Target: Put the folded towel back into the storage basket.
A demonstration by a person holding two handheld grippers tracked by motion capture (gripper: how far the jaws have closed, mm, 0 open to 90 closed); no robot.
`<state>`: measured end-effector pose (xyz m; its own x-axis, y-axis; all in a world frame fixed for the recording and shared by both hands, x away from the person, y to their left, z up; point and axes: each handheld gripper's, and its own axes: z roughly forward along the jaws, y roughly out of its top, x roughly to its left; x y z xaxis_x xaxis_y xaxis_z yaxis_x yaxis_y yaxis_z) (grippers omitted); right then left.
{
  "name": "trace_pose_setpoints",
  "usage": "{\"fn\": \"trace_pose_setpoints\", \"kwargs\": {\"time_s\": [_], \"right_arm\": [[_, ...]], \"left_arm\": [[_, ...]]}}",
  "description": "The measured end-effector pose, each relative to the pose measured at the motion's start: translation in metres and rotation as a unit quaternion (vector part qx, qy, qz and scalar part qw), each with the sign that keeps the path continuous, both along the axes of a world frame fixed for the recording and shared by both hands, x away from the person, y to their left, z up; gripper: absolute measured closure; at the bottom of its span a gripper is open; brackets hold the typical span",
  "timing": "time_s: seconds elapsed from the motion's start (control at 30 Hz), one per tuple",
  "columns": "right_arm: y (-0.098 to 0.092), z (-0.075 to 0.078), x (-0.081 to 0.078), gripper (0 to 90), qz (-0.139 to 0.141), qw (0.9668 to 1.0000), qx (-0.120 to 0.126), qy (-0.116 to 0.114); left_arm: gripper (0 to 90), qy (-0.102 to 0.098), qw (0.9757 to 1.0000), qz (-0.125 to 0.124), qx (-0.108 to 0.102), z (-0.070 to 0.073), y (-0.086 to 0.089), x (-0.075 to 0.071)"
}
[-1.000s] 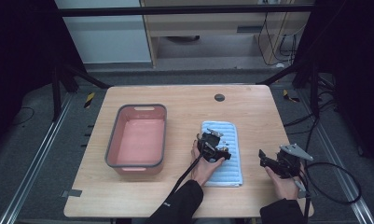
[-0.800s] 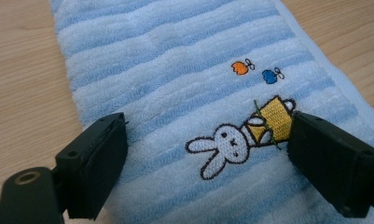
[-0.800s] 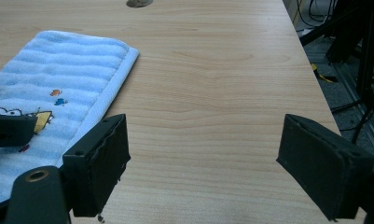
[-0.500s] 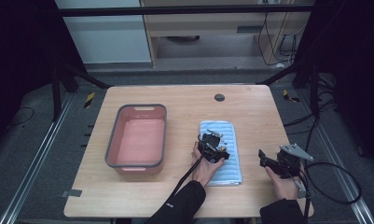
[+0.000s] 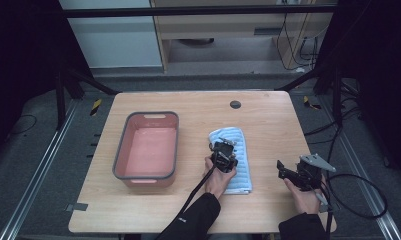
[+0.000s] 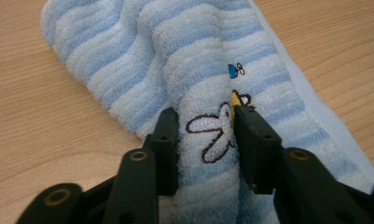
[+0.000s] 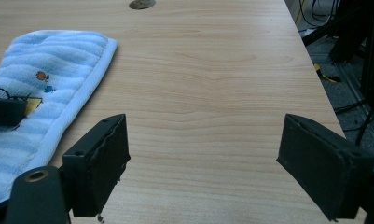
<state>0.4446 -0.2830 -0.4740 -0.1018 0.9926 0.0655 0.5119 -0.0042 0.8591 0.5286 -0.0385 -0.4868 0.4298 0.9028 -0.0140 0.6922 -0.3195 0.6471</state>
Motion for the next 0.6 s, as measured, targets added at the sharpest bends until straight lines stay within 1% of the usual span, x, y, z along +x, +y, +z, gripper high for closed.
{"fn": "trace_pose_setpoints", "kwargs": {"time_s": [0.03, 0.07, 0.17, 0.23, 0.4, 0.47, 0.53, 0.57, 0.6], "right_arm": [[0.0, 0.0, 0.0, 16.0, 0.0, 1.0, 0.0, 0.0], [0.0, 0.0, 0.0, 16.2, 0.001, 1.0, 0.002, 0.001], [0.0, -0.001, 0.0, 16.2, 0.002, 1.0, -0.001, 0.001], [-0.001, 0.0, 0.0, 16.2, 0.001, 1.0, 0.0, 0.001], [-0.001, -0.001, 0.0, 16.2, 0.001, 1.0, -0.002, 0.001], [-0.001, -0.001, 0.0, 16.2, 0.001, 1.0, -0.001, 0.0], [-0.001, -0.001, 0.0, 16.2, 0.001, 1.0, -0.003, 0.001], [-0.001, -0.001, 0.0, 16.2, 0.002, 1.0, -0.003, 0.001], [-0.001, -0.001, 0.001, 16.2, 0.001, 1.0, -0.002, 0.001]], "left_arm": [[65.8, 0.002, 1.0, -0.001, -0.003, 0.0, 0.0, 0.0], [68.8, 0.003, 1.0, -0.002, -0.004, 0.0, 0.001, 0.001], [70.4, 0.006, 1.0, -0.003, -0.007, 0.001, 0.002, 0.002], [72.0, 0.012, 0.9998, -0.002, -0.016, 0.003, 0.005, 0.004], [73.5, 0.004, 0.9997, -0.011, -0.022, 0.005, 0.009, 0.002], [73.6, 0.004, 0.9994, -0.015, -0.03, 0.007, 0.012, 0.001], [73.7, 0.006, 0.9989, -0.018, -0.043, 0.01, 0.016, -0.001], [73.7, 0.002, 0.9984, -0.023, -0.051, 0.015, 0.019, -0.004], [73.8, 0.002, 0.9984, -0.023, -0.051, 0.015, 0.019, -0.004]]}}
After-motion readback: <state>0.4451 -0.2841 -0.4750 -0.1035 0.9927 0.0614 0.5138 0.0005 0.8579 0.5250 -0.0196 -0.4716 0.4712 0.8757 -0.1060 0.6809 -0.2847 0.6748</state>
